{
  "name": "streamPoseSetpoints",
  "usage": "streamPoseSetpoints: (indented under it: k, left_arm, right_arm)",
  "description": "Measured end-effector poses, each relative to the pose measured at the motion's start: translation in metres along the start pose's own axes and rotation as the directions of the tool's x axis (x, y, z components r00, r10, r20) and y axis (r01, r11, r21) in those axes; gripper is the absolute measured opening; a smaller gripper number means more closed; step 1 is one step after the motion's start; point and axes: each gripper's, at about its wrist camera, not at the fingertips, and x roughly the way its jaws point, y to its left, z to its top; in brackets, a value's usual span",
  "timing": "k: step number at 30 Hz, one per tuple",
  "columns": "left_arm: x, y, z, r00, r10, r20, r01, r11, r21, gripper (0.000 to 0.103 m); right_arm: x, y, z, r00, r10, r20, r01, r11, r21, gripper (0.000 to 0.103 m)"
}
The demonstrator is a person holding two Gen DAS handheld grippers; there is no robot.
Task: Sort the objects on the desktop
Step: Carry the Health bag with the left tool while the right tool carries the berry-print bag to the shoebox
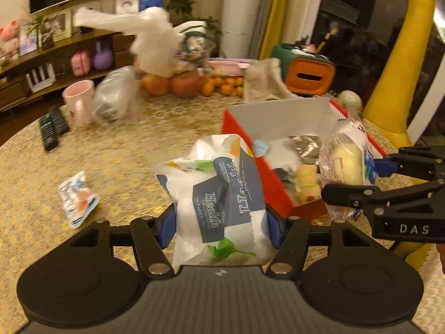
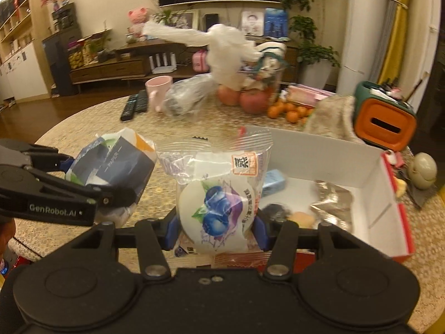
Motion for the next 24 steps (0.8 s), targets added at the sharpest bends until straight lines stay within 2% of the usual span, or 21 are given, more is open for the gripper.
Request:
streamPoseSetpoints:
  k: [14, 24]
  left_arm:
    - [0.042, -0.070, 0.035, 0.999, -0.035, -0.022, 0.037, 0.994, 0.099, 0.062]
    - [0.082, -0.104, 0.062, 0.998, -0.036, -0.044, 0.042, 0.988, 0.149, 0.062]
  right_arm:
    - [-0.010, -0.087, -0.009, 0.997, -0.071, 0.017, 0.069, 0.993, 0.092, 0.051]
    - [0.003, -0.141, -0.007, 0.992, -0.127, 0.013, 0.124, 0.980, 0.155, 0.051]
